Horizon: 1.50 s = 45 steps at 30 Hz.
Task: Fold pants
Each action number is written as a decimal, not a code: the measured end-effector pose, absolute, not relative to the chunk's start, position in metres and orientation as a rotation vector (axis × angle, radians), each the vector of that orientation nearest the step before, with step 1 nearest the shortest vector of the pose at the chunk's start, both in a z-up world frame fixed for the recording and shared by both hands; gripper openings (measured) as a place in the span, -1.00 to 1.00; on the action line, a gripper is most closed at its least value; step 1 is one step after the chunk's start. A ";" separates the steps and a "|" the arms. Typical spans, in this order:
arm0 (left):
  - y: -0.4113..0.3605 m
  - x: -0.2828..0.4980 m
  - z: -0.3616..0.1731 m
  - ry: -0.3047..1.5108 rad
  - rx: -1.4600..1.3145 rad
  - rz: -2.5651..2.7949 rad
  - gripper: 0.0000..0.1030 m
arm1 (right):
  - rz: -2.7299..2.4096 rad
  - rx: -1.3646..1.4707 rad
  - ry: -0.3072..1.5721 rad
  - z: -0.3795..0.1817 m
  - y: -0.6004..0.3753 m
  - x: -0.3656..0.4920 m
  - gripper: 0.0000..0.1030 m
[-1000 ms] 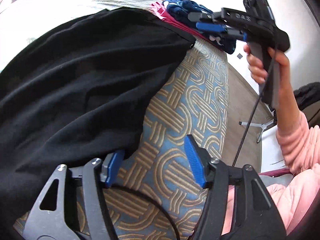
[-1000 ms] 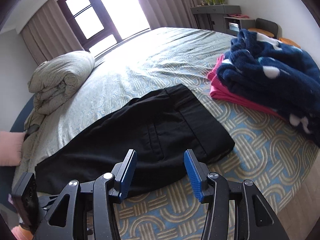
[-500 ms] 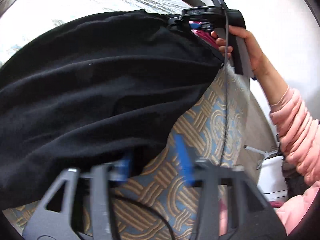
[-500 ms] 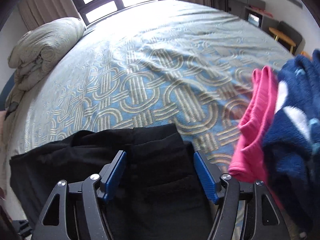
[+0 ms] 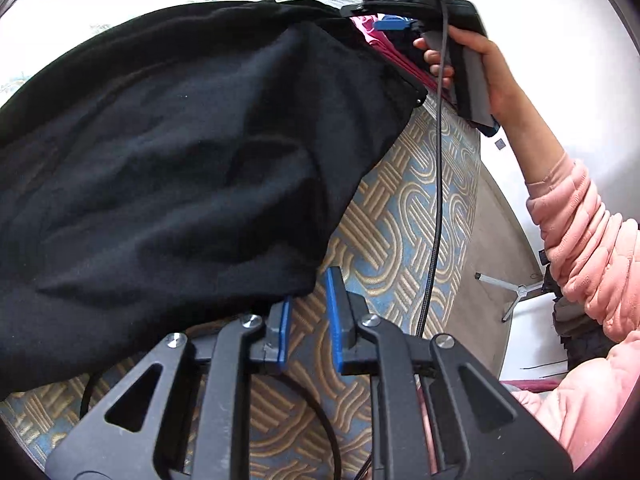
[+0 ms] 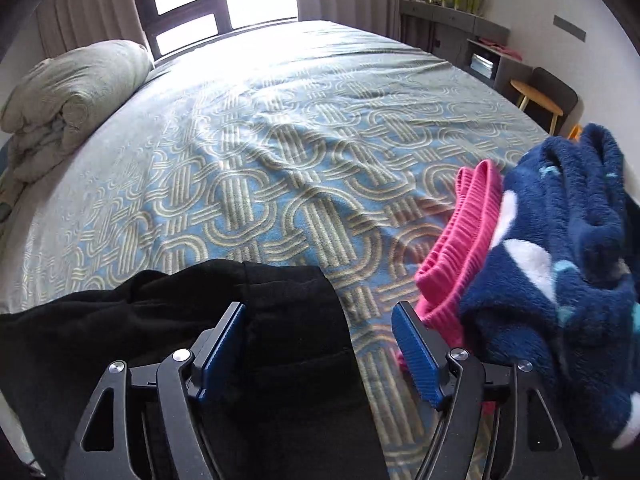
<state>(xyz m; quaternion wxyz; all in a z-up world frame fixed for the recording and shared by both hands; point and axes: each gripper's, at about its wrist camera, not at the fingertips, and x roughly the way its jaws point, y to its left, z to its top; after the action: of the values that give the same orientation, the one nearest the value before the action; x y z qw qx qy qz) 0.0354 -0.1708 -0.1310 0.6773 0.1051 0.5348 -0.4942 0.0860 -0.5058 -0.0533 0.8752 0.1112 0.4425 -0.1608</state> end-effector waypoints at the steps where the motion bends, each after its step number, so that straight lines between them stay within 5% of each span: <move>1: -0.171 0.034 -0.131 1.196 0.246 -1.114 -0.66 | -0.346 0.221 0.905 -0.046 -0.504 0.077 0.45; 9: -0.181 0.023 -0.131 1.159 0.277 -1.093 -0.70 | -0.371 0.068 1.065 -0.074 -0.483 0.019 0.47; 22: -0.172 0.024 -0.131 1.144 0.246 -1.061 -0.83 | -0.213 0.894 0.832 -0.092 -0.514 -0.063 0.45; 25: -0.172 0.021 -0.130 1.138 0.253 -1.055 -0.86 | -0.333 0.777 0.876 -0.094 -0.509 -0.039 -0.66; 26: -0.171 0.019 -0.130 1.133 0.258 -1.053 -0.94 | -0.348 0.776 0.869 -0.092 -0.512 -0.036 -0.69; 30: -0.171 0.009 -0.138 1.140 0.277 -1.054 -0.96 | -0.361 0.646 0.875 -0.084 -0.522 -0.033 -0.64; 33: -0.167 0.013 -0.137 1.148 0.234 -1.064 -0.96 | -0.402 0.339 0.912 -0.082 -0.501 -0.026 -0.06; 34: -0.167 0.013 -0.135 1.144 0.234 -1.068 -0.96 | -0.458 0.270 0.923 -0.079 -0.497 -0.025 0.29; 35: -0.166 0.013 -0.132 1.137 0.238 -1.073 -0.96 | -0.507 0.226 0.940 -0.076 -0.494 -0.027 0.37; 45: -0.146 0.011 -0.109 1.067 0.197 -1.044 -0.85 | -0.542 0.169 0.871 -0.023 -0.459 -0.059 0.38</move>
<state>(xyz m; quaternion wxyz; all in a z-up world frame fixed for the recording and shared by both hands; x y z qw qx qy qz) 0.0108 -0.1461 -0.1085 0.7298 0.0894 0.4847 -0.4739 -0.0591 -0.4590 -0.0234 0.8680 0.0809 0.4160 -0.2587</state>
